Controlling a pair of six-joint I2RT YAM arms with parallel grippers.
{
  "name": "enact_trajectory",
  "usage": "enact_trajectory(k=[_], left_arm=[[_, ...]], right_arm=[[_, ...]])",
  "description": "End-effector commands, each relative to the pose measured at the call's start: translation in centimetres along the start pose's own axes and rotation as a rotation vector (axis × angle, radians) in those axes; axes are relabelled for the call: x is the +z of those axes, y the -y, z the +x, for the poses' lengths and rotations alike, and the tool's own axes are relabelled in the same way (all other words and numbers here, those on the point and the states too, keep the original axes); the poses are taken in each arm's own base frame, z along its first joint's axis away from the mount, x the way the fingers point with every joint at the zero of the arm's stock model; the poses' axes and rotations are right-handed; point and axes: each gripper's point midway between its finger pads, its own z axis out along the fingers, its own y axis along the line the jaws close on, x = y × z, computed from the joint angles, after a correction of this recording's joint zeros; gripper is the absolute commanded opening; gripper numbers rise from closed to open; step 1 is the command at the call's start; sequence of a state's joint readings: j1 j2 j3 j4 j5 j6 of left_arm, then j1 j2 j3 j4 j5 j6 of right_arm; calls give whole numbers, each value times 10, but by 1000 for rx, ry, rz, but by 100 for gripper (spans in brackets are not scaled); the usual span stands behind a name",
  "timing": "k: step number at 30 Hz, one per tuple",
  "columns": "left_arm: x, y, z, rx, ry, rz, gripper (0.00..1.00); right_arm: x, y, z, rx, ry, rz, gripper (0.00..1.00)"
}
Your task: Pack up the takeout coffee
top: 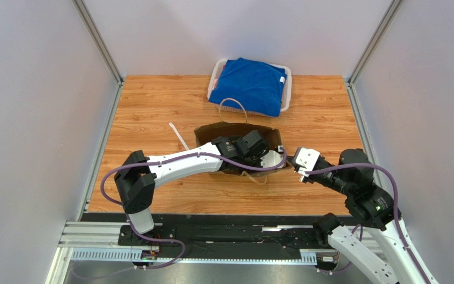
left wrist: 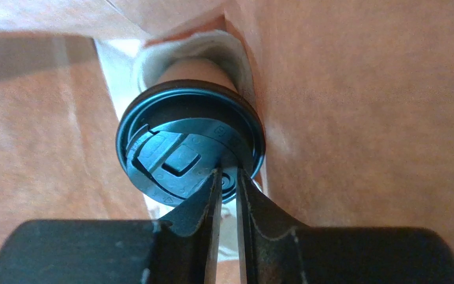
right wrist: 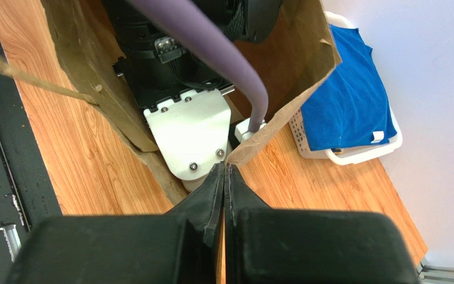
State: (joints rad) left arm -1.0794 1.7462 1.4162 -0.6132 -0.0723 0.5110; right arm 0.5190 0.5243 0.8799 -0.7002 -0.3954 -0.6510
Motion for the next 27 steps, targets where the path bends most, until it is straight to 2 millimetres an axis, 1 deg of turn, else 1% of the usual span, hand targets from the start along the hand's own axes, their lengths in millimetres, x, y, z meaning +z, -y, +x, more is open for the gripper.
enact_trajectory(k=[1, 6, 8, 10, 11, 15, 20, 27], left_arm=[[2, -2, -2, -17, -11, -9, 22], [-13, -14, -14, -25, 21, -47, 25], [-19, -21, -18, -27, 29, -69, 28], [-28, -29, -23, -32, 45, -98, 30], [-32, -31, -25, -36, 53, -108, 32], [-53, -39, -34, -49, 99, -144, 35], [-70, -49, -41, -62, 136, -184, 39], [-100, -65, -53, -115, 215, -245, 43]], right_arm=[[-8, 6, -26, -18, 75, 16, 0], [-8, 8, -26, -22, 74, 26, 0], [-9, 8, -27, -22, 77, 26, 0], [-10, 8, -26, -20, 75, 29, 0], [-10, 8, -26, -22, 75, 29, 0], [-12, 4, -21, -19, 63, 28, 0], [-12, 5, -20, -16, 58, 32, 0], [-12, 6, -20, -17, 54, 35, 0]])
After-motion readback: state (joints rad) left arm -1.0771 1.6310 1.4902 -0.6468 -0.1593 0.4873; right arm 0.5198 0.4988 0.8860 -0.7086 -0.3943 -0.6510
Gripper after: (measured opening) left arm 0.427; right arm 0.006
